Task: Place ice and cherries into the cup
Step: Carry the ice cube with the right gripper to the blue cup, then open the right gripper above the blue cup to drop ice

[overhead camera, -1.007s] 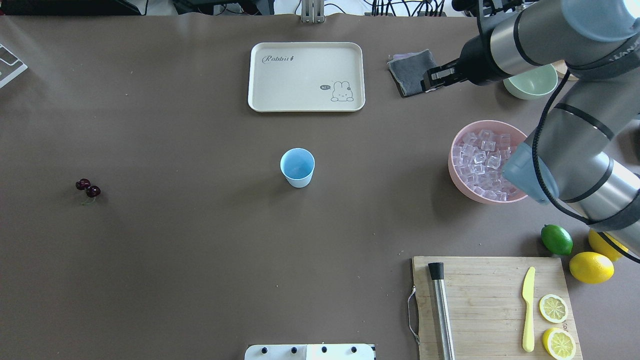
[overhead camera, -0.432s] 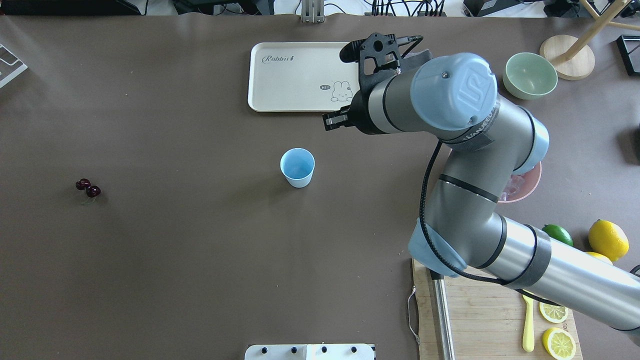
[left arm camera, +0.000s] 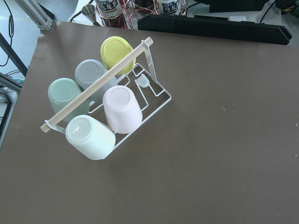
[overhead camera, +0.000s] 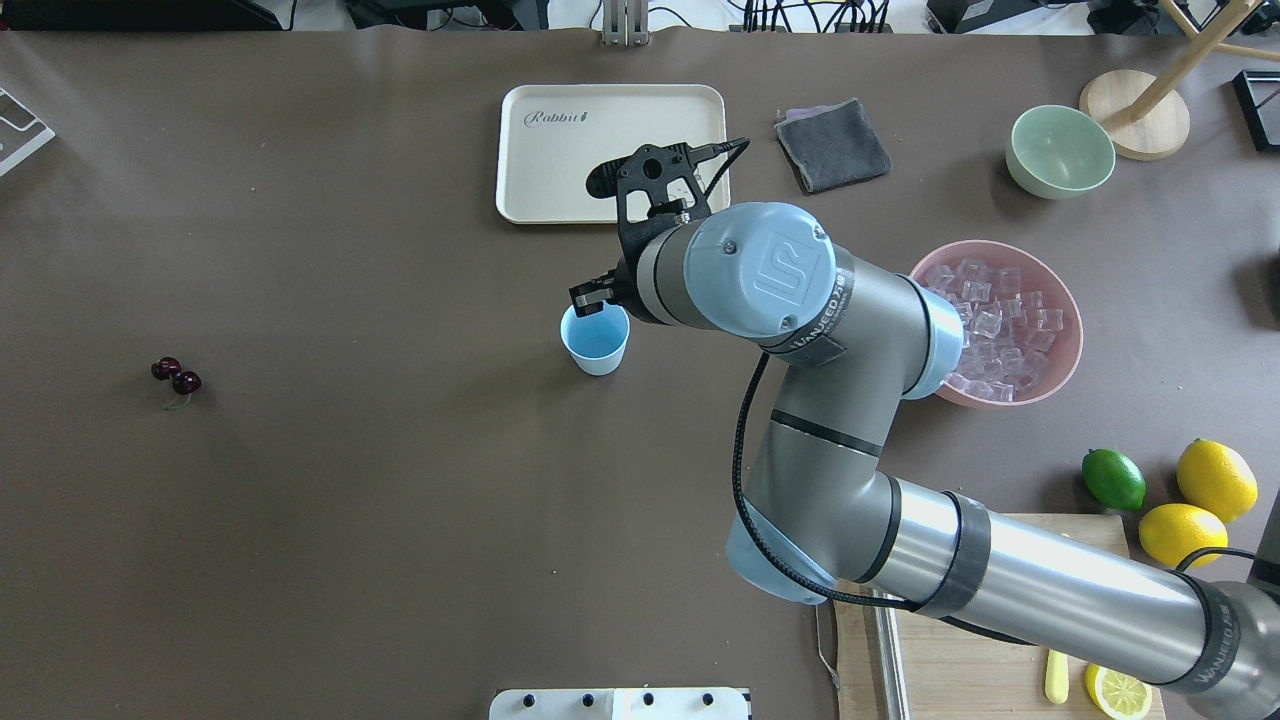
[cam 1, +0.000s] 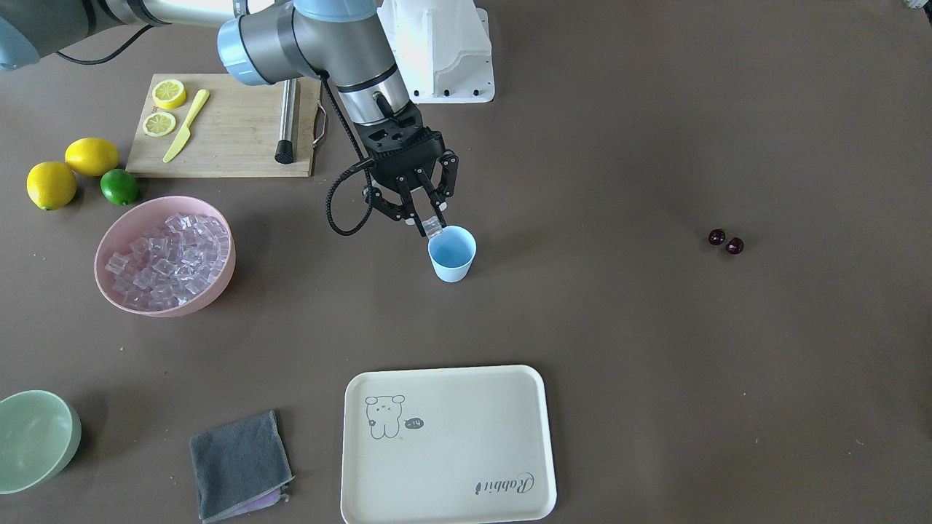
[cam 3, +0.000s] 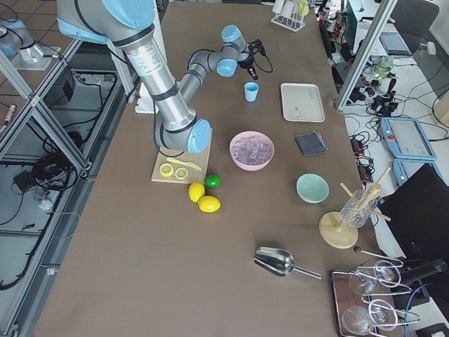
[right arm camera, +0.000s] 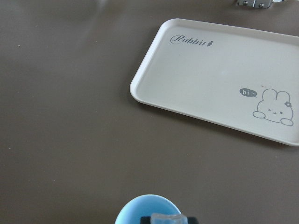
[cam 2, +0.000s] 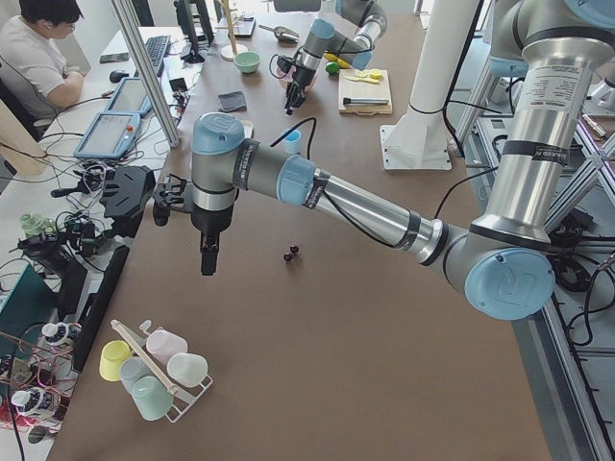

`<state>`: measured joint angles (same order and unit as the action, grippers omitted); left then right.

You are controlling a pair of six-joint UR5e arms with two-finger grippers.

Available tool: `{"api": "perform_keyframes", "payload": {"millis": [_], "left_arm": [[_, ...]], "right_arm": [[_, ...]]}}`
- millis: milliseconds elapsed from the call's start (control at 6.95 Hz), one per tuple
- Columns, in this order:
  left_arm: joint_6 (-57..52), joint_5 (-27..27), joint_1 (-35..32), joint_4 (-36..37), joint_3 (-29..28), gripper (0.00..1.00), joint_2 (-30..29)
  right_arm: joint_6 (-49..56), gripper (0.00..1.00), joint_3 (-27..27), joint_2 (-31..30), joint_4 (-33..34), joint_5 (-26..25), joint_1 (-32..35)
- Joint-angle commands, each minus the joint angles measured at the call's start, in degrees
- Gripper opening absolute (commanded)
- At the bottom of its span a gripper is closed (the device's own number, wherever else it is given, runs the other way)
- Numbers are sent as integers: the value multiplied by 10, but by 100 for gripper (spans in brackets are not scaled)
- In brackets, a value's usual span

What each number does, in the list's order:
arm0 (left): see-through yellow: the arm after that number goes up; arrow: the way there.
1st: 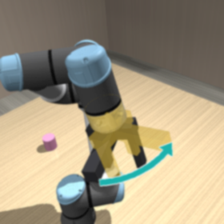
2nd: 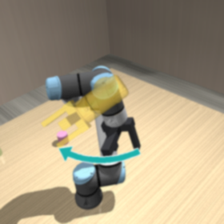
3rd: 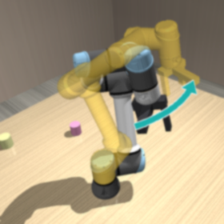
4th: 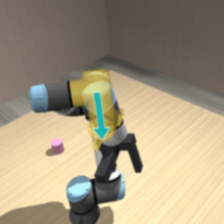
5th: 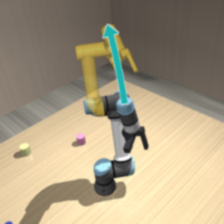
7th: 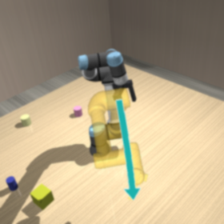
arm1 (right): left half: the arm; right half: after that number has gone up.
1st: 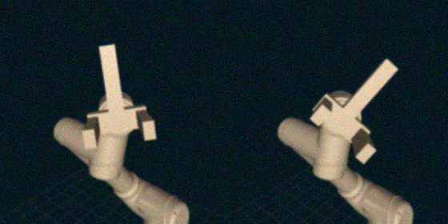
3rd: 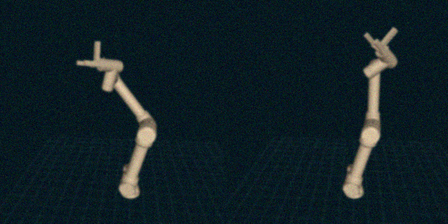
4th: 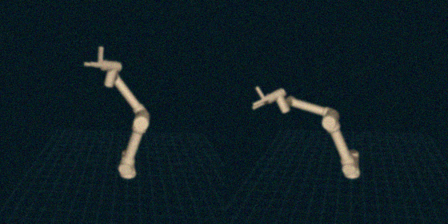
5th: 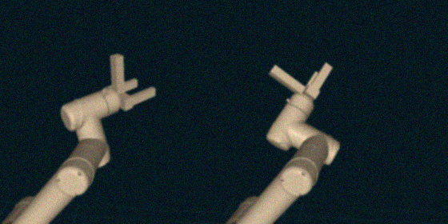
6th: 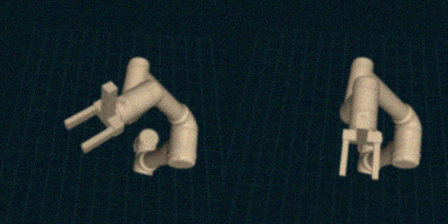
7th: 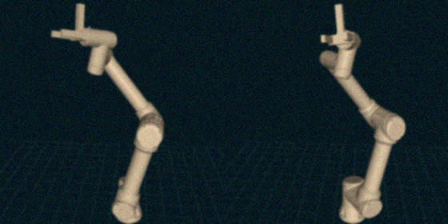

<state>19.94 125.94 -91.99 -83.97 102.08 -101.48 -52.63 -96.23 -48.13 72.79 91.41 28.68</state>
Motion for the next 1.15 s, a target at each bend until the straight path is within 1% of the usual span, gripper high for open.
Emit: {"api": "perform_keyframes", "payload": {"millis": [0,288,432,576,719,1007], "left_arm": [[0,0,0,-6,11,98,15],[0,-2,0,-6,11,98,18],[0,-3,0,-6,11,98,18],[0,-4,0,-6,9,98,18],[-1,-5,0,-8,7,98,18],[-2,-5,0,-8,4,98,18]], "right_arm": [[2,0,45,23,-6,-3,-6],[0,0,78,23,-46,-3,-8],[1,0,89,24,-48,-2,-12],[2,27,96,25,-48,1,-12],[1,99,87,26,-49,4,-11],[4,100,73,25,-44,5,-10]]}}
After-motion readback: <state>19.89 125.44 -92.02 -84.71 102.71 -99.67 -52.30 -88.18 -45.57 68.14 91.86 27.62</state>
